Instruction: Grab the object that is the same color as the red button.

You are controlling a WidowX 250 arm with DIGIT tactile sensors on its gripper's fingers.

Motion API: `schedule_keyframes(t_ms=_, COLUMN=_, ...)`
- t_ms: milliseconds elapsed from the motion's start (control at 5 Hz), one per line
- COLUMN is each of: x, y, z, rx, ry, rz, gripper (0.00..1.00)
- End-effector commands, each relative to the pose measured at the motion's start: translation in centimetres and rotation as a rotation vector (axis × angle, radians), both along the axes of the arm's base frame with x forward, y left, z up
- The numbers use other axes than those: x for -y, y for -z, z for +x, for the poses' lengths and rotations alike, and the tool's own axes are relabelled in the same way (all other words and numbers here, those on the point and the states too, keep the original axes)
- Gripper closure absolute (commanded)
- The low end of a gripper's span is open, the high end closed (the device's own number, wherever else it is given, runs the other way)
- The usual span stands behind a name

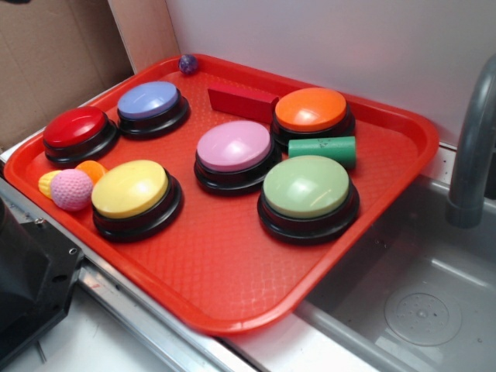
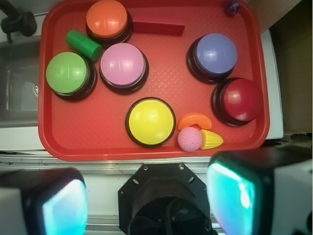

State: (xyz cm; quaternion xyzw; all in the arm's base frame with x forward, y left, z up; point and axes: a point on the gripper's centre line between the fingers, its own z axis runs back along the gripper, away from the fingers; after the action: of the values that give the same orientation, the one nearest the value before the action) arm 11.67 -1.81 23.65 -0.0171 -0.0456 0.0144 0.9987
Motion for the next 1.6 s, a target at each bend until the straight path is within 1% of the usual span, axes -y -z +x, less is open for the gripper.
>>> schedule_keyframes(t_ms=0, x=0.0, y=0.0, z=0.0, rx=0.0, ry=0.0, rz=0.0, gripper=0.0)
schedule_keyframes(t_ms=200, x=-0.5, y=1.2, z=2.9, rx=0.007, ry=0.083, rz=0.015, gripper=0.0)
schedule_keyframes(t_ms=400, x=-1.2, y=2.7, z=6.5, rx=0.03, ry=0.238, rz=0.063, gripper=0.0)
schedule_keyframes(t_ms=600, x=-2.0, y=4.5, z=9.3, rx=0.067, ry=0.394, rz=0.057, gripper=0.0)
schedule_keyframes(t_ms=800, x=-2.4, y=8.2, z=13.6, rx=0.097, ry=0.6, rz=0.004, gripper=0.0)
schedule_keyframes(t_ms=1000, x=-2.6, y=10.6, z=16.3, rx=0.147, ry=0.737, rz=-0.032, gripper=0.0)
schedule_keyframes(t_ms=1200, x=-2.9, y=12.9, z=18.5, rx=0.173, ry=0.858, rz=-0.02, gripper=0.0)
schedule_keyframes(t_ms=1400, x=-3.1, y=14.5, z=19.8, rx=0.227, ry=0.944, rz=-0.048, gripper=0.0)
